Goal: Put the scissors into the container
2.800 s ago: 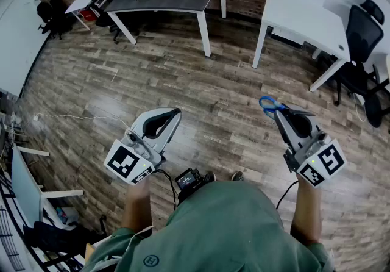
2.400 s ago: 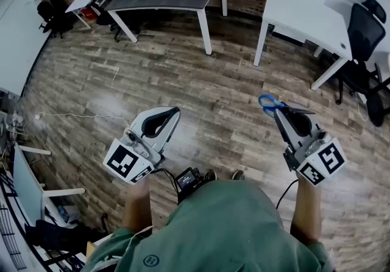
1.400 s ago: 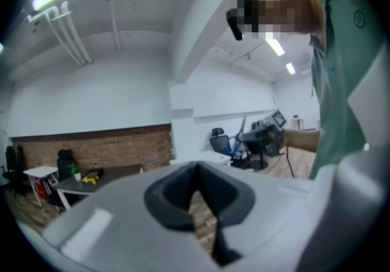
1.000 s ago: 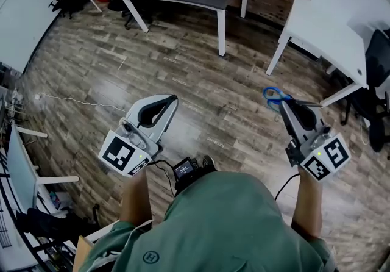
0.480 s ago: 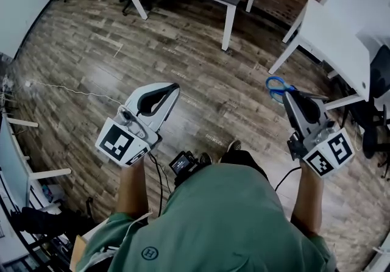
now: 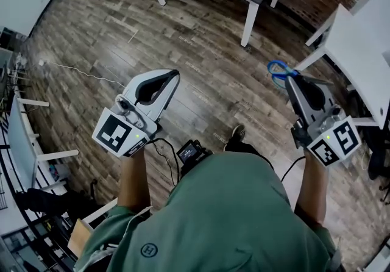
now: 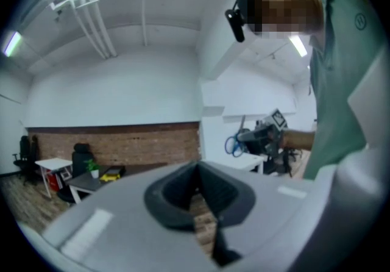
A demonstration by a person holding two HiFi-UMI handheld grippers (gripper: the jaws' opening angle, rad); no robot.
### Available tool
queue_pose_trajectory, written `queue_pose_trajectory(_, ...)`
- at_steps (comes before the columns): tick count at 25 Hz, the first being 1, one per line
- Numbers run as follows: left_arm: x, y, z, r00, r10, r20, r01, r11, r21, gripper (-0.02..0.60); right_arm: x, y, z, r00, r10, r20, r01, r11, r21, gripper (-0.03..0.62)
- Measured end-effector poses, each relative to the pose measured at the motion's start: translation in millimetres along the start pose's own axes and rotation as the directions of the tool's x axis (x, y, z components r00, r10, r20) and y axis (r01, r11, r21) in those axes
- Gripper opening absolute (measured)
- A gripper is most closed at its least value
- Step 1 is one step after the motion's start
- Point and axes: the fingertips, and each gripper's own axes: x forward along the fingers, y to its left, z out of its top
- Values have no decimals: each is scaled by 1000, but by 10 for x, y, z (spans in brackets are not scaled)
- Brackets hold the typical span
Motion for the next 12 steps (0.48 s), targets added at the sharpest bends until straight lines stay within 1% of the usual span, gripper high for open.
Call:
queue_pose_trajectory(6, 498, 234, -42, 997, 74, -39, -74, 997, 1, 0, 330, -588, 19, 996, 93, -8, -93, 996, 5, 41)
queue_pose_trajectory(9, 732, 379, -16, 994, 94, -46, -95, 995, -5, 0, 497, -862, 86, 993, 114, -11, -114, 993, 3, 41)
queue_pose_trajectory(12, 854, 513, 1, 993, 102, -55, -103, 995, -11, 0, 653, -995, 135, 991, 132, -9, -131, 991, 14, 41)
